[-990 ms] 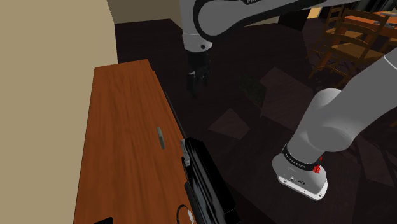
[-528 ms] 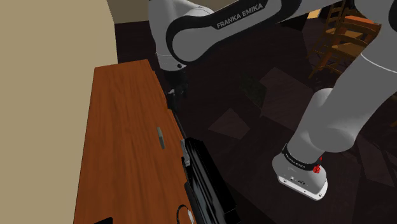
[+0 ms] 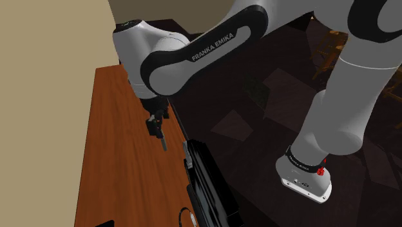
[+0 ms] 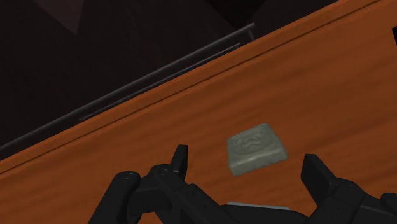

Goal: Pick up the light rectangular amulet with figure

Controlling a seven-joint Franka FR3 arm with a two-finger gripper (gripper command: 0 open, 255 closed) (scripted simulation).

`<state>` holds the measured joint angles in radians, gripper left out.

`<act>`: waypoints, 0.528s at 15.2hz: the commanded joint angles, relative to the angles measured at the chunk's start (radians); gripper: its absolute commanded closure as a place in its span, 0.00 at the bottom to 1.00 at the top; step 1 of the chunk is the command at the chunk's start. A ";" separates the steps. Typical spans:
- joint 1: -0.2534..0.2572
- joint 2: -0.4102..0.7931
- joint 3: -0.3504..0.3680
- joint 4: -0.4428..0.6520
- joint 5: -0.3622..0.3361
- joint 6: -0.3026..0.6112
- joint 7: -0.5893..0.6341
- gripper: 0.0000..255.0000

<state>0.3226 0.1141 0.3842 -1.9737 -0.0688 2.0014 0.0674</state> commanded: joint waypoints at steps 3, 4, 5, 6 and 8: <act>0.020 0.060 0.011 0.020 -0.033 0.034 0.006 0.00; 0.021 0.066 0.010 0.014 -0.036 0.046 0.009 0.00; 0.022 0.072 0.010 0.007 -0.039 0.058 0.011 0.00; 0.022 0.078 0.009 0.000 -0.042 0.070 0.013 0.00; 0.024 0.091 0.008 -0.012 -0.049 0.094 0.018 0.00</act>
<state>0.3453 0.2013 0.3919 -1.9775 -0.1156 2.0832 0.0831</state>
